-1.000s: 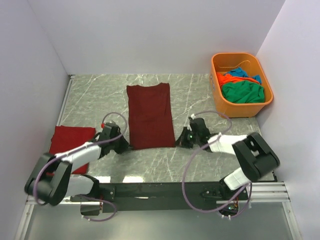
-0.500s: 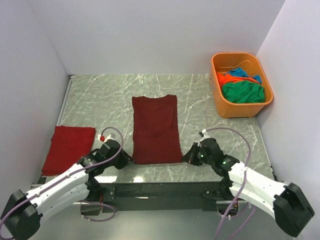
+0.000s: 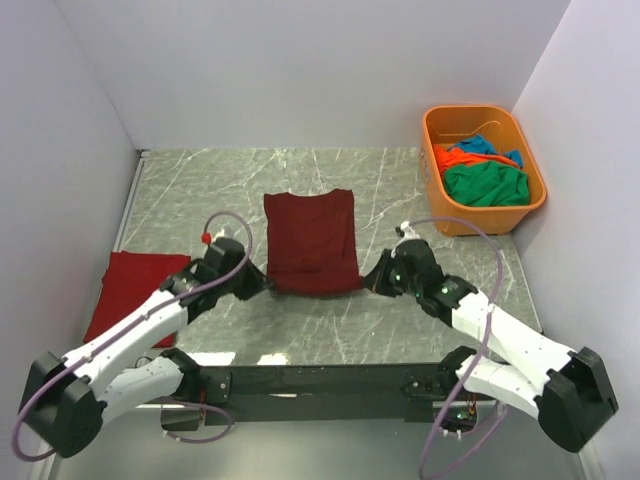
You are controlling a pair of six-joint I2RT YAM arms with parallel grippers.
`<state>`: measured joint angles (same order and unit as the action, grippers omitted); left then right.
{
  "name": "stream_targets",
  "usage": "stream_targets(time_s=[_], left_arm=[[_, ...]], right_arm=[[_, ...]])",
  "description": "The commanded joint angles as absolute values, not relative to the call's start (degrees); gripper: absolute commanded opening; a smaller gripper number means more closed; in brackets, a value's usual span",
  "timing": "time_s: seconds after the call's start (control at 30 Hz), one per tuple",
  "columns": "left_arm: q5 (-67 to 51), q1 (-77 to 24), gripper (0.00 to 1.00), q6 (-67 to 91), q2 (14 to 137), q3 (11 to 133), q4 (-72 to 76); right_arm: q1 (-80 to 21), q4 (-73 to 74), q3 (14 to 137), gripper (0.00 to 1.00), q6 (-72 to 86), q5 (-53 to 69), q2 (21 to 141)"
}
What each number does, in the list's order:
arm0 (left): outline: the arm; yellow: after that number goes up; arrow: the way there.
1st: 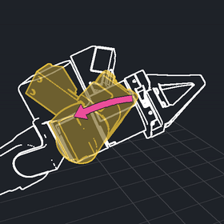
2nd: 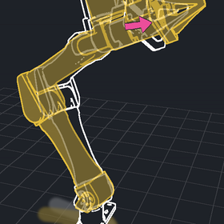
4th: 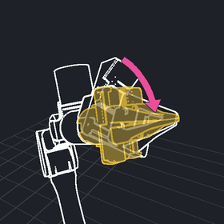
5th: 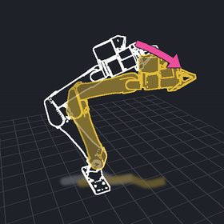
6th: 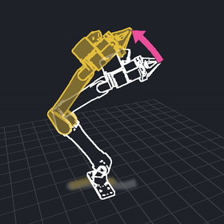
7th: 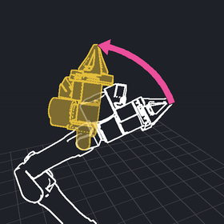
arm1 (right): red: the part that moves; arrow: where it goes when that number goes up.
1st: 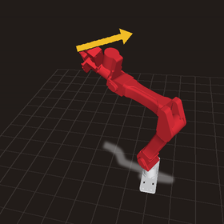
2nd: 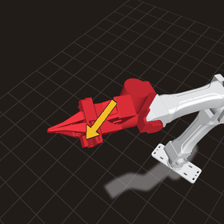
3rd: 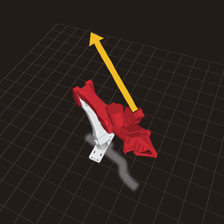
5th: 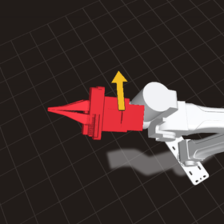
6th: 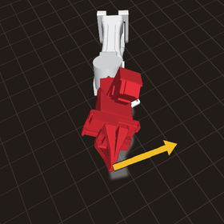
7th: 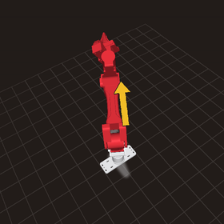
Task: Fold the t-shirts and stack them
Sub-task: Fold the tshirt
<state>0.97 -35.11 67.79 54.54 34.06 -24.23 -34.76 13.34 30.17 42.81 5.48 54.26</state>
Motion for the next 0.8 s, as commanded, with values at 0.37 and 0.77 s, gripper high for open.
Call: stream_targets(time_s=[0.37, 0.77], left_arm=[[-11.69, -18.64, 0.01, 55.46, 82.41, 60.0, -17.49], [-17.65, -11.43, 0.01, 53.26, 110.44, 84.35, -16.01]], right_arm=[[-24.35, 10.55, 56.49, 0.0, 35.42, 9.58, 79.16], [-17.76, 11.25, 82.94, 0.0, 32.35, 15.73, 107.11]])
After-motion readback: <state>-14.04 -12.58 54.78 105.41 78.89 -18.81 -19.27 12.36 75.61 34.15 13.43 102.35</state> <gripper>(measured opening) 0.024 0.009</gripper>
